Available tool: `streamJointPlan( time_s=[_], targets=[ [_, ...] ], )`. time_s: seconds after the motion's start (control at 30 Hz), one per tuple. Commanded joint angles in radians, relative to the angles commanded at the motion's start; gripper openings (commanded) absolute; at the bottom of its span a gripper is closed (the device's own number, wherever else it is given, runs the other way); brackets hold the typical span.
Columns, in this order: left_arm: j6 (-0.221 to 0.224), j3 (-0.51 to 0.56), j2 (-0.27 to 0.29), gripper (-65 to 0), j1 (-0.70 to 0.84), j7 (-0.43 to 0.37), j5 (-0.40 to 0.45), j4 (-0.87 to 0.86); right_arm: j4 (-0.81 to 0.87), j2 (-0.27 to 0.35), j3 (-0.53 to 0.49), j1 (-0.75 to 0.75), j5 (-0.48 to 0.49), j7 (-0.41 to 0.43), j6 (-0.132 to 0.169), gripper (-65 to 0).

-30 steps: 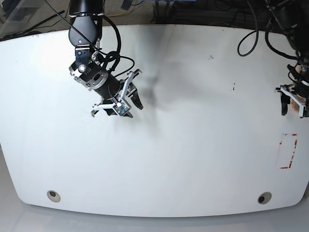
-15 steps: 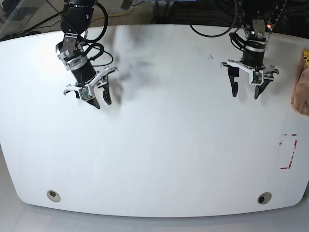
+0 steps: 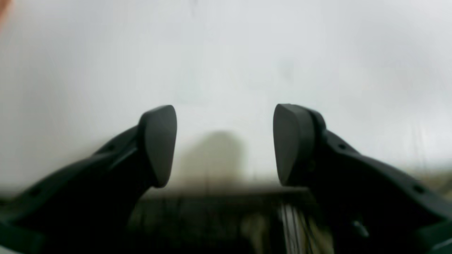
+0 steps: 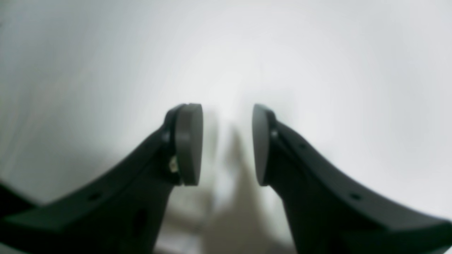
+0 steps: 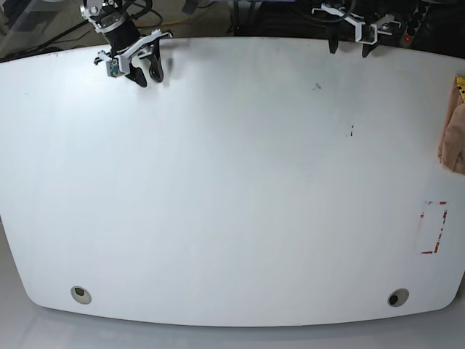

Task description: Fold the T-shirt properly

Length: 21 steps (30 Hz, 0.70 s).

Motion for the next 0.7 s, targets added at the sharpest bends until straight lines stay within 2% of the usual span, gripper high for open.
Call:
streamJointPlan(
  time_s=[0.33,0.4,0.5,0.57,0.7],
  targets=[
    [0.0,-0.005,0.005,-25.8,0.222,0.0,0.0,-0.012,0.054,0.0,-0.008,-0.313,0.008,0.0,0.006,-43.4],
    [0.0,-0.008,0.003,-25.8,0.238,0.0,0.0,-0.057,0.04,0.0,-0.008,-0.367,0.008,0.0,0.006,-43.4],
    [0.002,-0.021,0.0,-25.8,0.221,0.0,0.0,-0.164,-0.025,-0.003,-0.023,-0.4,0.002,0.0,0.006,-43.4],
    [0.002,-0.028,-0.02,-25.8,0.146,0.0,0.002,-0.244,-0.107,0.002,-0.06,-0.393,-0.003,0.0,0.005,-43.4],
    [0.002,-0.031,-0.046,-25.8,0.017,0.0,0.005,-0.445,-0.292,0.032,-0.109,-0.308,-0.003,0.0,-0.002,-43.4]
  ],
)
